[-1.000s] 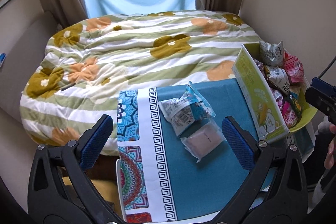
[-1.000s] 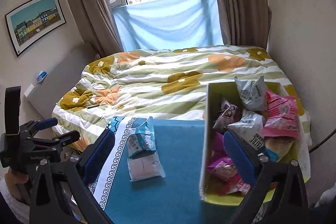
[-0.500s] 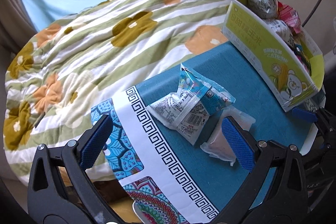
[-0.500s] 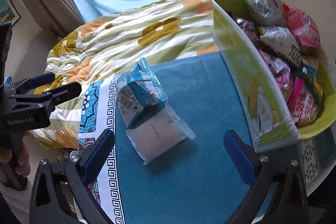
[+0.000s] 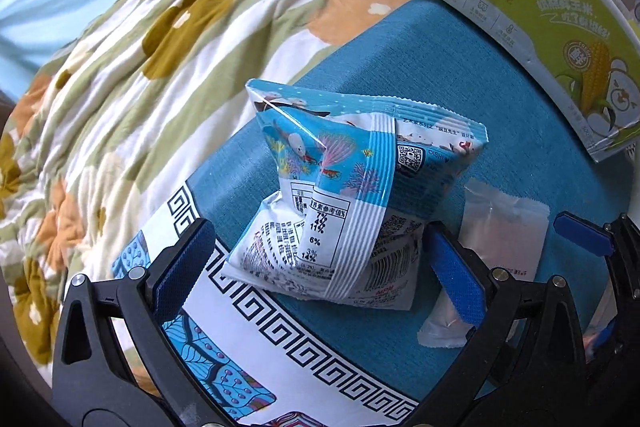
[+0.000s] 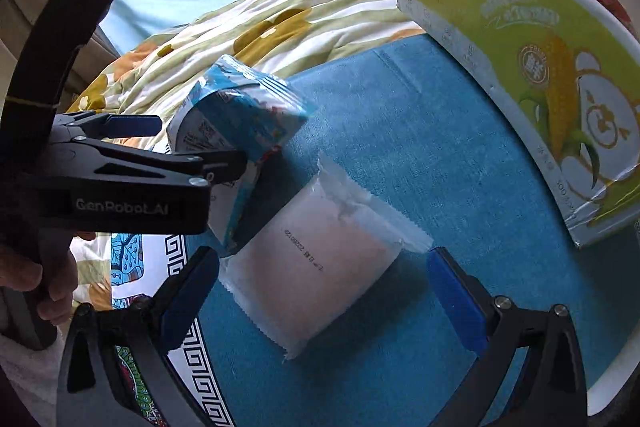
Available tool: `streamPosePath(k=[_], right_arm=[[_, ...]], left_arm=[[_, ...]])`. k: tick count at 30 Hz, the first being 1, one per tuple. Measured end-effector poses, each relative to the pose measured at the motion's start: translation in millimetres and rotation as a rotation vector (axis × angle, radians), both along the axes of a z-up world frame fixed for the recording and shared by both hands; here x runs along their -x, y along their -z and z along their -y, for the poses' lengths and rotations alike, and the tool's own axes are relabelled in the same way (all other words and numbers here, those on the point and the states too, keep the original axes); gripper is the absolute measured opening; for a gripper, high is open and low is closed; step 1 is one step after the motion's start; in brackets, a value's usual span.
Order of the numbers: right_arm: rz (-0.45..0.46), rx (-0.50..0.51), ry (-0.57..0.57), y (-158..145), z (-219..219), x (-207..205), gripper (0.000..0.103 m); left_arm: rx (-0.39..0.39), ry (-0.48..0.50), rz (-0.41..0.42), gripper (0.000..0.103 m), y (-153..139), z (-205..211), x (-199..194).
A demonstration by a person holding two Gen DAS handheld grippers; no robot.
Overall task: Organize snacks
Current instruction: 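Grasp the white bread packet with the right tool while the left tool grasps the blue-and-white bag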
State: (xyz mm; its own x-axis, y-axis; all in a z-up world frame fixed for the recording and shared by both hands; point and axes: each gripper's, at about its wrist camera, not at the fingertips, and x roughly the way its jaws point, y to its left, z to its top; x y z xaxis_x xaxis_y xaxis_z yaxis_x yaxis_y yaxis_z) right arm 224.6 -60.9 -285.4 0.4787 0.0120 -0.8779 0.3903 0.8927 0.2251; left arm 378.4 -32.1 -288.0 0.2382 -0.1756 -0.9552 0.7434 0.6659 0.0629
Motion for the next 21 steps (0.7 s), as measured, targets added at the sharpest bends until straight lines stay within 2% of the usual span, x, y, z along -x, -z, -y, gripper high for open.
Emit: streamPosePath(k=[3, 4, 6, 10, 15, 17, 21], right_arm=[[0.009, -0.002, 0.029, 2.9, -2.2, -1.8, 0.103], [0.013, -0.004, 0.035, 3.7, -2.9, -2.6, 0.103], [0.017, 0.003, 0.049, 4.9, -4.7, -4.3, 0.103], [0.035, 0.027, 0.060, 4.8, -8.5, -5.8, 0.103], [-0.013, 0.036, 0.026, 22.3, -18.0, -16.5, 0.103], [-0.009, 0.073, 0.012, 21.0, -22.6, -15.5, 0.103], [0.008, 0.070, 0.019, 18.7, -20.6, -14.1, 0.098]], left_arm=[[0.017, 0.002, -0.027, 0.101, 4.8, 2.6, -3.4], [0.031, -0.003, -0.042, 0.094, 5.8, 3.3, -5.0], [0.053, -0.016, -0.058, 0.091, 6.9, 3.1, -7.9], [0.069, -0.046, -0.061, 0.077, 3.6, -3.9, -10.6], [0.052, -0.114, -0.057, 0.074, 1.4, -29.0, -11.0], [0.051, -0.141, -0.057, 0.073, 1.2, -39.9, -8.0], [0.060, -0.193, -0.066, 0.073, 0.8, -57.2, 0.9]])
